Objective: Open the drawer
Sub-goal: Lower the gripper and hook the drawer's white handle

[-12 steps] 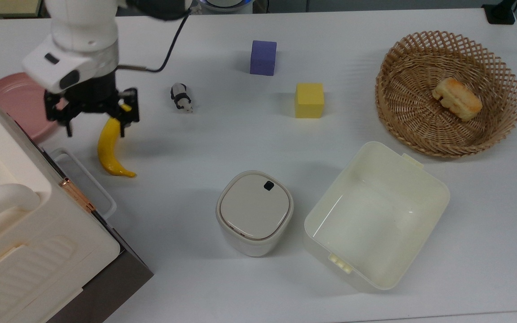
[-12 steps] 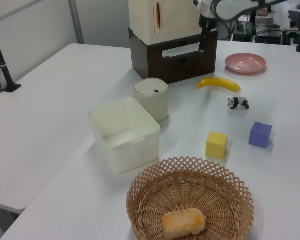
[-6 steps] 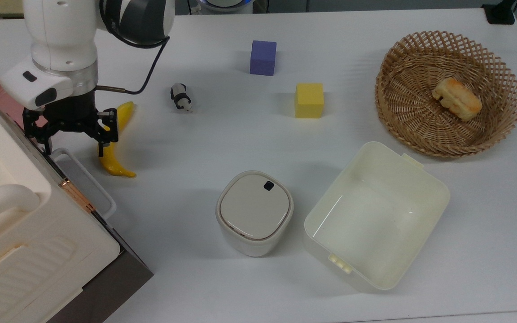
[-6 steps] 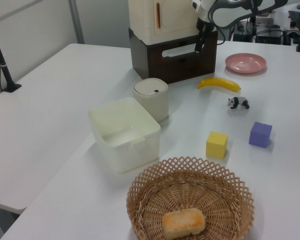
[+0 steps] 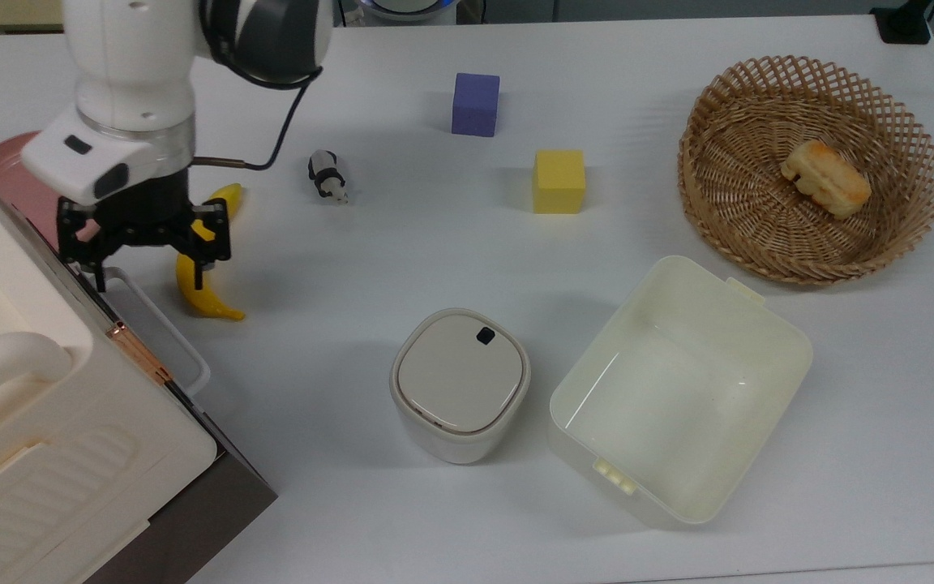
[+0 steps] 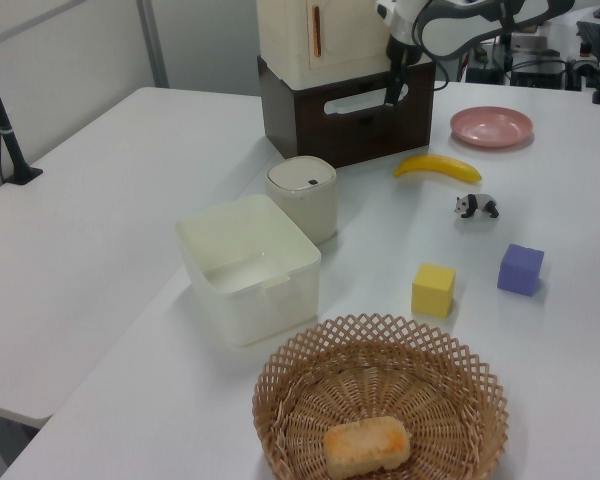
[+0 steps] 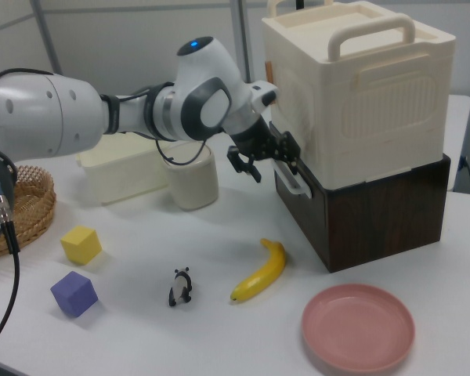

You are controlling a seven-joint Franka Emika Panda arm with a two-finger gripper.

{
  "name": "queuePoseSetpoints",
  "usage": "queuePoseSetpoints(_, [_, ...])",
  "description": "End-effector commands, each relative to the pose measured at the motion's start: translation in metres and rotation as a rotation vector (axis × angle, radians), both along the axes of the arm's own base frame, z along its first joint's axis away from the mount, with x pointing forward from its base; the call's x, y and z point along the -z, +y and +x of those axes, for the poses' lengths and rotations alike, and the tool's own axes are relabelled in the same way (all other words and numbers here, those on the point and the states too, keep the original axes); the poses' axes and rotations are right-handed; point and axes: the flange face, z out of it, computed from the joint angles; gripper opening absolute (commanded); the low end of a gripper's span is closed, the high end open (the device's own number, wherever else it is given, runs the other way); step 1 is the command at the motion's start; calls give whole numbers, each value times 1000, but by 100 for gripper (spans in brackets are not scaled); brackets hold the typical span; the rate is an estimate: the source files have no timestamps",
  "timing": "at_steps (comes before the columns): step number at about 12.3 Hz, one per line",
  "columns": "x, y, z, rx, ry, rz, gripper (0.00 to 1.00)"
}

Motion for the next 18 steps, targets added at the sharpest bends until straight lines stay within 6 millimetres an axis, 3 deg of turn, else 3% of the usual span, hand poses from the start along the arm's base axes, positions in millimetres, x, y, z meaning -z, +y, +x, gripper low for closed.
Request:
queuePoseSetpoints(1, [-4, 21, 9, -75, -11, -58, 93])
queuePoseSetpoints(6, [1, 40, 14, -158, 14, -176, 77])
queuePoseSetpoints(8, [-1, 43, 17, -195, -15, -234, 75])
queuePoseSetpoints(15, [21, 49, 21, -281, 37, -371, 66])
queuePoseSetpoints(18, [30, 69, 21, -312, 50, -371, 58])
